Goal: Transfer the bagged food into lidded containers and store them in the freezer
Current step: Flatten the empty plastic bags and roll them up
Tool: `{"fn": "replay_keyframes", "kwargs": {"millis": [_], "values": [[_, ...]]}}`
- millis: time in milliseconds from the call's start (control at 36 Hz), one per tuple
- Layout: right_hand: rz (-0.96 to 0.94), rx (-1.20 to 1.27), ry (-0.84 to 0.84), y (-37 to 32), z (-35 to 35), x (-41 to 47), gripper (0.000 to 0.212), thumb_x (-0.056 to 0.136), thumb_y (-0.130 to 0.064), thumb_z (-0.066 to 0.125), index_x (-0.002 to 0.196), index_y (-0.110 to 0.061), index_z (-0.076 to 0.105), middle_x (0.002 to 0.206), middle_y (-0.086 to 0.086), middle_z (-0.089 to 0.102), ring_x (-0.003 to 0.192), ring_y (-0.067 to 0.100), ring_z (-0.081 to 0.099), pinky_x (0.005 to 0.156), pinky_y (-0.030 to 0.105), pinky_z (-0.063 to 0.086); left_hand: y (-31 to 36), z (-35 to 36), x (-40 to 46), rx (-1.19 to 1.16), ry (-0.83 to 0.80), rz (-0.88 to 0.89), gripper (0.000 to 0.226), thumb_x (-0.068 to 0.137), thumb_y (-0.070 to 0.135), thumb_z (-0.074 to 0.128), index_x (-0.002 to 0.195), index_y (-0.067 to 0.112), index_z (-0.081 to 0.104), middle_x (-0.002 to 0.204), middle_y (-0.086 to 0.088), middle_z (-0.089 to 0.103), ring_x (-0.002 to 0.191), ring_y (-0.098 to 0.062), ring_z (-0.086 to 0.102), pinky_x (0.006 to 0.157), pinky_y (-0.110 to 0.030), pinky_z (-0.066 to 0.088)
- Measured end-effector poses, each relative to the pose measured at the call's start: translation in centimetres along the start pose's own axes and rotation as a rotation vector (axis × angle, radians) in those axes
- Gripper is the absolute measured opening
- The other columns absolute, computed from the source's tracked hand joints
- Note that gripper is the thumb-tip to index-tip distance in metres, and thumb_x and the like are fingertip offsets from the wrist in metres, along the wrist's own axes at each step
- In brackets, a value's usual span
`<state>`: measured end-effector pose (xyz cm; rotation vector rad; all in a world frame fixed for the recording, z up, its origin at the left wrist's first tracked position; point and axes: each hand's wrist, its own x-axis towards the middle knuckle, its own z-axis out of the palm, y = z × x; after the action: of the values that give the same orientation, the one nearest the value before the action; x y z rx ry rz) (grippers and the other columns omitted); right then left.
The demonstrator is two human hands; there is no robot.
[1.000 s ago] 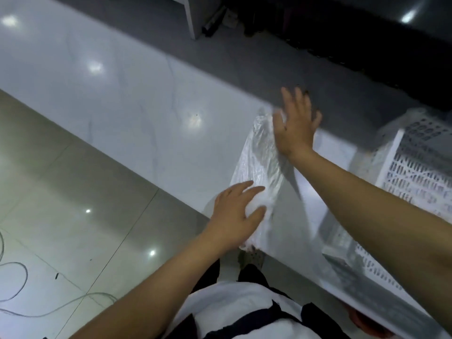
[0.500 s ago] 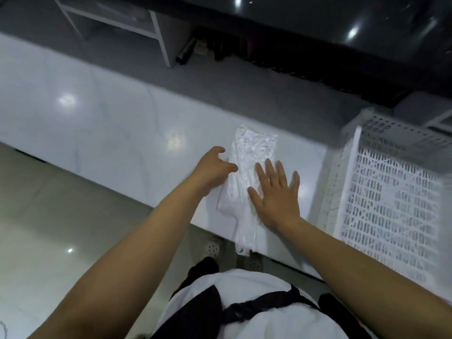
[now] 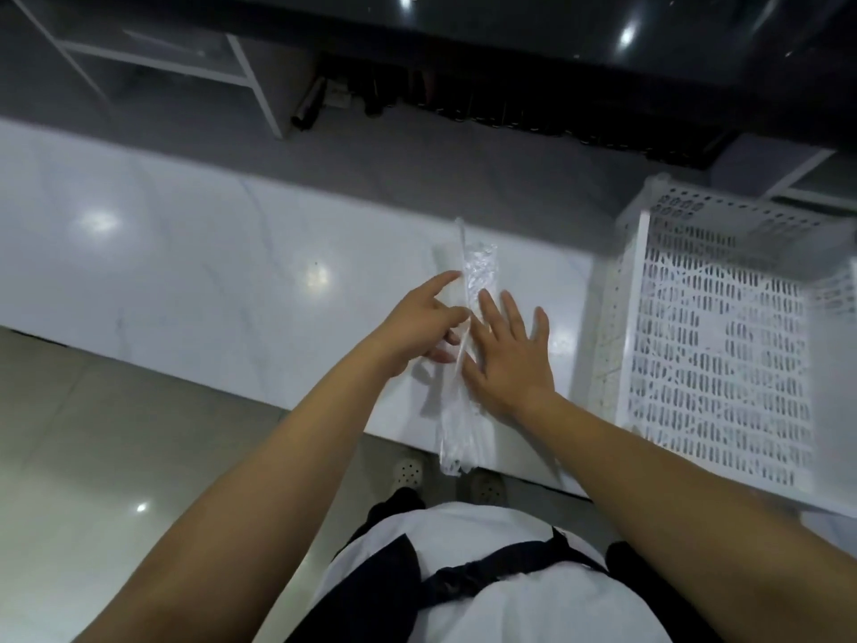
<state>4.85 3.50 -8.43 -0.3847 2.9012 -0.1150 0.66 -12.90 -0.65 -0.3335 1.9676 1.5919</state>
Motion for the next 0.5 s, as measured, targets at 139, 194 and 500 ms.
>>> {"fn": "replay_keyframes", "kwargs": {"millis": [139, 194, 500], "values": [[0.004, 0.015, -0.017, 0.1, -0.1, 0.0, 0.065, 0.098, -0.041, 0.007, 0.159, -0.024, 0.023, 0.170, 0.003, 0.004, 0.155, 0.023, -0.013, 0.120, 0.060, -0.007, -1.0, 2.1, 0.3, -0.062, 0.027, -0.007, 0.053, 0.097, 0.003, 0.042, 0.144, 0.024, 0.053, 0.087, -0.010, 0.066, 0.069, -0.019, 0.066, 0.060, -0.030, 0.058], [0.067, 0.342, 0.113, 0.1, -0.3, -0.2, 0.059, 0.100, -0.028, 0.016, 0.156, -0.019, 0.030, 0.167, 0.005, 0.022, 0.155, 0.017, 0.004, 0.125, 0.048, -0.003, -1.4, 2.5, 0.5, -0.075, 0.025, -0.025, 0.054, 0.096, 0.003, 0.042, 0.144, 0.024, 0.052, 0.088, -0.011, 0.068, 0.072, -0.021, 0.067, 0.062, -0.032, 0.059], [0.101, 0.465, 0.130, -1.9, -2.2, -5.4, 0.066, 0.100, -0.056, 0.015, 0.159, -0.026, 0.018, 0.169, -0.005, 0.010, 0.155, 0.013, -0.005, 0.124, 0.046, -0.004, -0.7, 2.0, 2.2, -0.015, -0.078, -0.155, 0.056, 0.095, -0.001, 0.043, 0.141, 0.029, 0.053, 0.099, -0.013, 0.068, 0.071, -0.024, 0.070, 0.059, -0.039, 0.062]]}}
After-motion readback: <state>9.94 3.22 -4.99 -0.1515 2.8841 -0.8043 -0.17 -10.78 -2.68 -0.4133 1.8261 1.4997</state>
